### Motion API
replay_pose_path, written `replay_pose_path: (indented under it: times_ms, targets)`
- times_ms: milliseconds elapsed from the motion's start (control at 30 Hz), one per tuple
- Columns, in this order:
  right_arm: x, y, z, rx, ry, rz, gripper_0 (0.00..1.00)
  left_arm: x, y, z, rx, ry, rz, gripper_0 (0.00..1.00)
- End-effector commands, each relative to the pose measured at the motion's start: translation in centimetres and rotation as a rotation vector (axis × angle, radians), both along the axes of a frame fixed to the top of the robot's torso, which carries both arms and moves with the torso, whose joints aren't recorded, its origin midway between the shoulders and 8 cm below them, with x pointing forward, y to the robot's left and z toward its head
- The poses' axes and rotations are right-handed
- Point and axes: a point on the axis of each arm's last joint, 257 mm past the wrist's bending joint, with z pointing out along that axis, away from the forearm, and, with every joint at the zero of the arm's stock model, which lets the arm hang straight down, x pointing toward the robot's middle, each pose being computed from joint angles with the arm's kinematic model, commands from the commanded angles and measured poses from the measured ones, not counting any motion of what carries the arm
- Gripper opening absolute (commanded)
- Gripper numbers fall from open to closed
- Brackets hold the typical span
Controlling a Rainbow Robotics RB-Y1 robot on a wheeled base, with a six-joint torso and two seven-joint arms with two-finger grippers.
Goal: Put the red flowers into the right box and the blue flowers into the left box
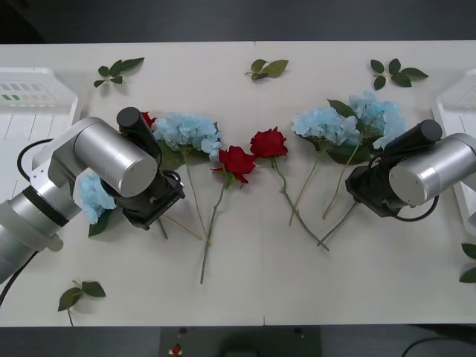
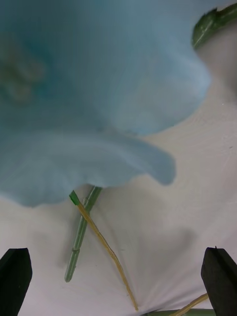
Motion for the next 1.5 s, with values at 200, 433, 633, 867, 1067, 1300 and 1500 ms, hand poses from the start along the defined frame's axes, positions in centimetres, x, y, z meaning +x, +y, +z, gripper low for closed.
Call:
replay_pose_path:
  times_ms: [200,433,633,867,1067,1300,1500]
  targets:
    - [2.6,0.1,3.9,-0.043,-0.077,0.136,0.00,-0.3,-0.8,0.4,-0.006,-0.004,0.047,1.00]
    - [3.2,-4.4,10.4,-0.161,-0.090,0.347,0.00,-0.4,-0.5,-0.2,0.021,-0.010,0.040,1.00]
    - [2.8,-9.2,15.3,-0.297,-0.091,0.520,0.00,-0.6,-0.2,-0.6,0.036,-0.012,0.042,1.00]
    - [4.3,-16.1,19.0,-0.631,-0.114,0.694,0.00,-0.7,0.2,-1.0,0.070,-0.021,0.034,1.00]
    - [5.6,-21.8,19.8,-0.817,-0.097,0.725,0.00,-0.8,0.4,-1.3,0.079,-0.015,0.035,1.00]
    - [6.2,-28.6,18.7,-0.927,-0.069,0.707,0.00,-1.0,0.5,-1.9,0.091,-0.012,0.034,1.00]
    - [5.2,-33.1,17.0,-0.935,-0.036,0.620,0.00,-1.0,0.5,-2.3,0.098,-0.011,0.035,0.81]
